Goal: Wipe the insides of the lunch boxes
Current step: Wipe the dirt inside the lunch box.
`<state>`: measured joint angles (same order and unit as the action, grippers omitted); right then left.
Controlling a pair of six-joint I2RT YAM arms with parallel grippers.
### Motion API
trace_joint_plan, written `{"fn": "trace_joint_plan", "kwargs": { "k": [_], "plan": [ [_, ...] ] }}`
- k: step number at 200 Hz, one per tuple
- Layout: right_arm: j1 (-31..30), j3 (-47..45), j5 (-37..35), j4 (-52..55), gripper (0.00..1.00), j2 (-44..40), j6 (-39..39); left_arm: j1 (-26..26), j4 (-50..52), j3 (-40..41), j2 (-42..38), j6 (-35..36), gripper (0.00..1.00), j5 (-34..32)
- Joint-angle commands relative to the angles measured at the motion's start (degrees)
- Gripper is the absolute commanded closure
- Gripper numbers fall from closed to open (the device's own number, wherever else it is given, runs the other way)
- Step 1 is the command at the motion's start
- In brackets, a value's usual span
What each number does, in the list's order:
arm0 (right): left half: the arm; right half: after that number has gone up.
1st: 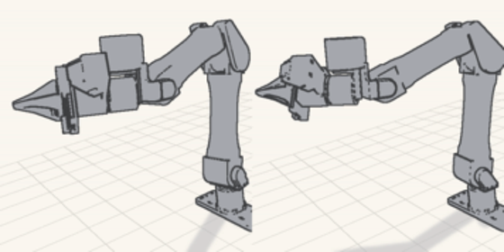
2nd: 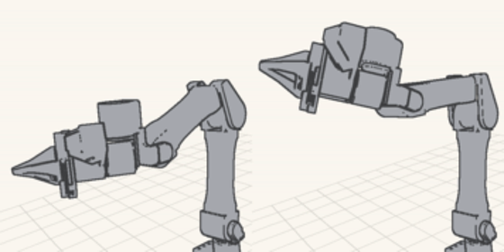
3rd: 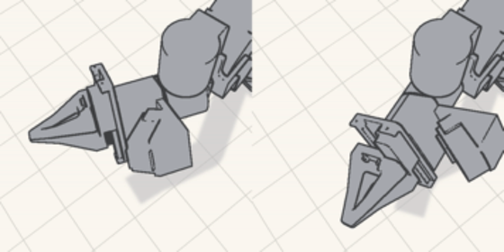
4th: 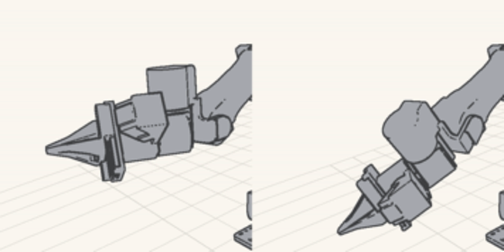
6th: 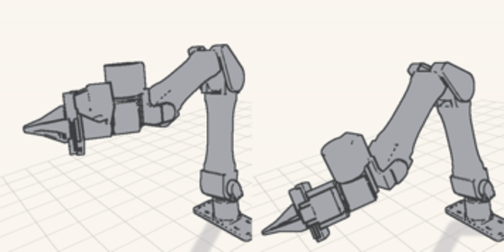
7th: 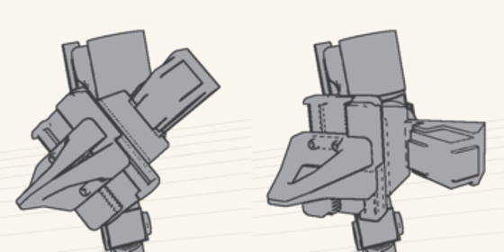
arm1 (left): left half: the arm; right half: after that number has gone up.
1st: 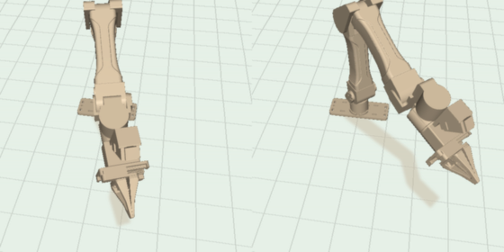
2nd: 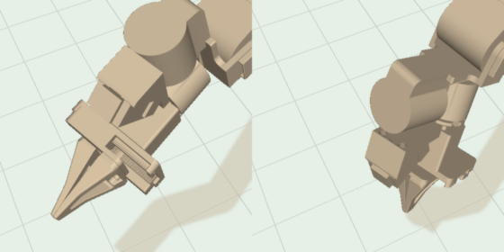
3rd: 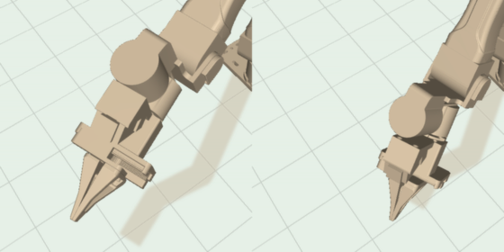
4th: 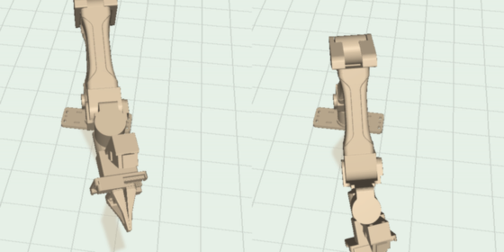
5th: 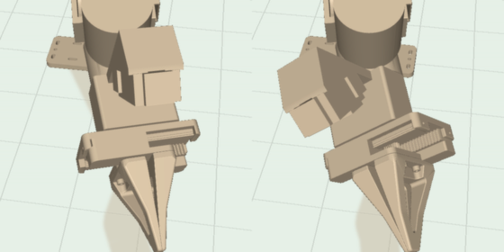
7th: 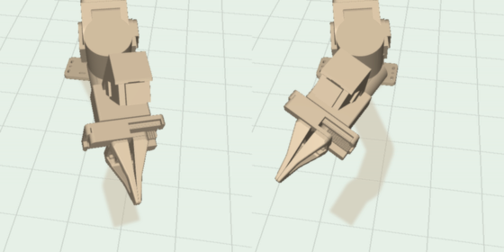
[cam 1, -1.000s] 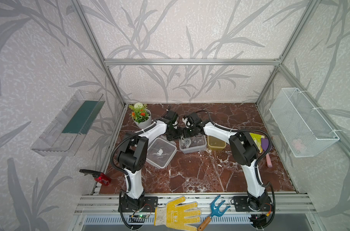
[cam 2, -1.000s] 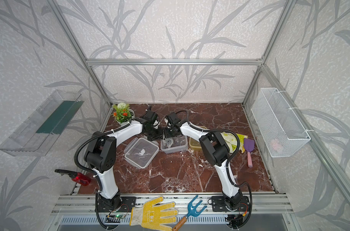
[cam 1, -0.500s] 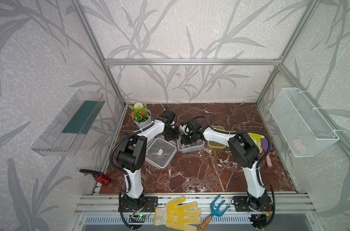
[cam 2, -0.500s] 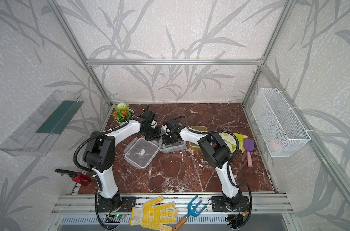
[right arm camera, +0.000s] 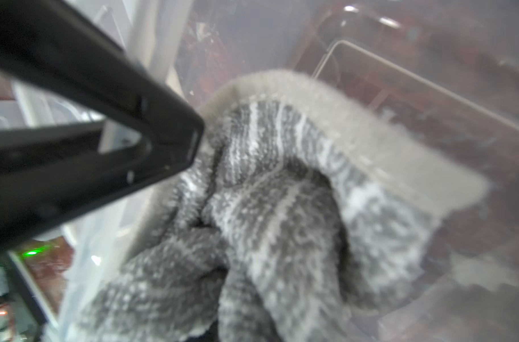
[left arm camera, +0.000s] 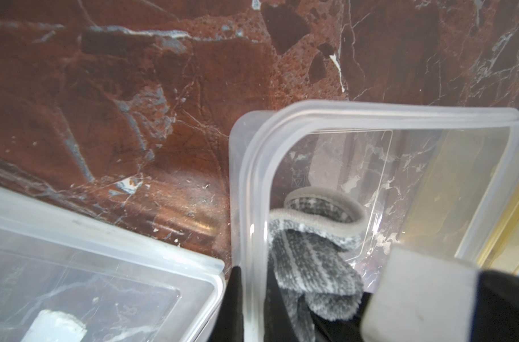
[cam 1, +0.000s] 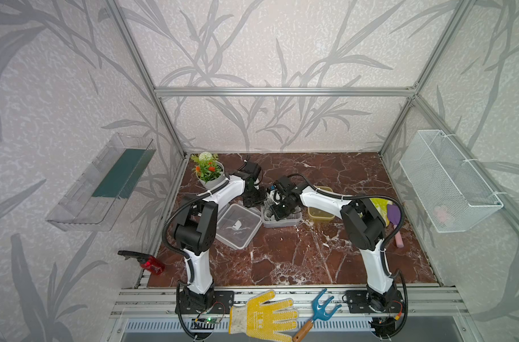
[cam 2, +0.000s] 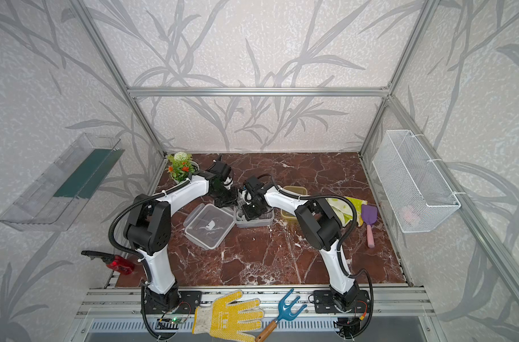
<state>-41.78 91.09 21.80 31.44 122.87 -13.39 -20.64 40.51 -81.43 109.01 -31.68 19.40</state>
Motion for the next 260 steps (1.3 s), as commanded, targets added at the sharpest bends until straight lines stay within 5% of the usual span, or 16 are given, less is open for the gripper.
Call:
{"fn": "trace_joint_plan", "kwargs": {
  "k": [1, 68, 158, 180, 223, 260],
  "plan": [
    [-0.8, 1.2, 9.2, -2.4, 1.00, 3.5, -9.6, -0.4, -4.8, -2.4, -0.8, -2.4, 0.93, -0.1],
    [2.4, 0.8, 12.9, -14.1, 1.00, 3.2, -22.8, -0.8, -5.3, 0.1, -1.3, -2.1, 0.93, -0.4],
    [4.9, 3.6, -1.6, -16.4, 1.00, 3.5, -29.7, -1.2, -5.5, 1.0, -0.9, -1.1, 0.93, 2.8],
    [4.9, 4.1, -2.3, -13.7, 1.00, 3.5, -26.5, -1.2, -4.8, 1.4, -1.0, -0.7, 0.93, 1.9],
    [2.6, 6.9, -8.2, 3.6, 1.00, 4.7, -8.4, 0.3, -3.4, -1.3, -1.0, 0.0, 0.92, 1.6],
    [2.4, -0.3, -16.3, 1.9, 1.00, -1.1, -6.7, 0.3, -1.4, -3.9, -0.3, 0.9, 0.92, 1.8]
  ]
}}
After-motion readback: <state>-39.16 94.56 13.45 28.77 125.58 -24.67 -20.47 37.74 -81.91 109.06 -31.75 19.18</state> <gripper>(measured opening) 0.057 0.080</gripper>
